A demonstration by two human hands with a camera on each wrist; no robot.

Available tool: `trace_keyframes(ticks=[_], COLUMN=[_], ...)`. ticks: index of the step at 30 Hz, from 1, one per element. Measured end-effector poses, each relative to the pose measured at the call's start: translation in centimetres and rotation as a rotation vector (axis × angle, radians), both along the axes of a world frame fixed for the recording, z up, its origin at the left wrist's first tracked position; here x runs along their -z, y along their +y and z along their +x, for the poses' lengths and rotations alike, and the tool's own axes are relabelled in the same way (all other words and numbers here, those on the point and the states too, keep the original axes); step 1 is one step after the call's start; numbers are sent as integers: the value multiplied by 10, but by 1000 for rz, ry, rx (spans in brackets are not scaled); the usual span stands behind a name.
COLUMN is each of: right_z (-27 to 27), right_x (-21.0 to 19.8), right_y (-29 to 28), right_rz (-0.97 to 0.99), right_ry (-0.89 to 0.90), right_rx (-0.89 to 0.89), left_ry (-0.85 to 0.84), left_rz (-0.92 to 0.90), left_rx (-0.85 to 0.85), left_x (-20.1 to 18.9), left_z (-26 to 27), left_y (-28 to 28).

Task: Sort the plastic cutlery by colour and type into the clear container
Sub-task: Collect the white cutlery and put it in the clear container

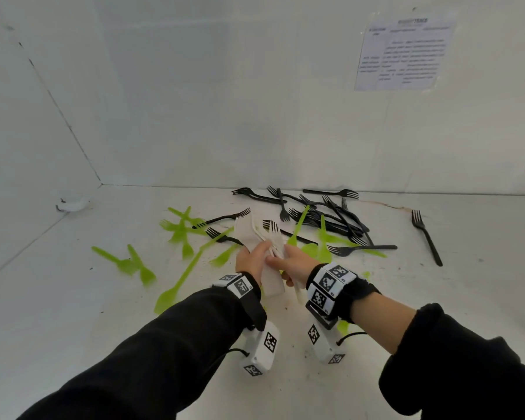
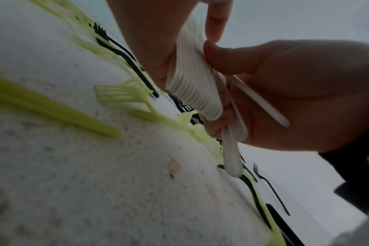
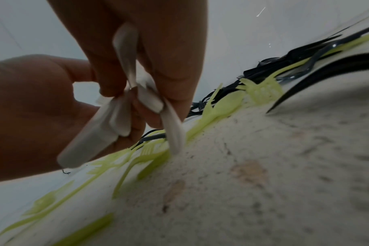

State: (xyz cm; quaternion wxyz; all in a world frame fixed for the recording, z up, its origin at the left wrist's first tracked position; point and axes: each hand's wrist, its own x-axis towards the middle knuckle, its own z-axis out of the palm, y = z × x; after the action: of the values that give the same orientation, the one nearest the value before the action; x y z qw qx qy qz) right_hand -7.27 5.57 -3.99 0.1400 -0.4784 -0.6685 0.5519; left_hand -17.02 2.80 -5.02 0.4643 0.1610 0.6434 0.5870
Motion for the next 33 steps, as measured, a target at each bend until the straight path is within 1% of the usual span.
trace_keyframes(ticks=[3,5,9,10,12,15,17,20,23,28,31,33], right_z=[16,25,41,45,52,58,61,64,69,80,84,87], right_x=[-1,3,9,8,7,3,3,3,4,3,5,7], right_y=[-5,-9,-16,-18,-21,-27,-31,-35,-36,-44,-52,-56], right_rz=[18,29,64,69,76,118,150,145,207,268,293,283], right_ry=[25,66,209,245,291,302,300,310,246,272,221,184], right_rx=[-2,31,264,296,275,223,224,236,223,228,165,156], left_ry=[-3,-7,19,14,3,-27,-33,-24,-35,-55,-61,-55], left_rz=[21,25,51,54,59,75,87,111,113,107,113,119], left_rx=[-6,-6,-9,-8,2,31,28,26,37,56,79,93], left_x=[2,3,7,7,6,3,1,-2,-2,1,2,5], left_z=[15,23,38,42,50,61,66,70,72,74,77,80], left_y=[-3,-6,-11,-12,-16,-21,-24,-28,-29,-36,-43,-47])
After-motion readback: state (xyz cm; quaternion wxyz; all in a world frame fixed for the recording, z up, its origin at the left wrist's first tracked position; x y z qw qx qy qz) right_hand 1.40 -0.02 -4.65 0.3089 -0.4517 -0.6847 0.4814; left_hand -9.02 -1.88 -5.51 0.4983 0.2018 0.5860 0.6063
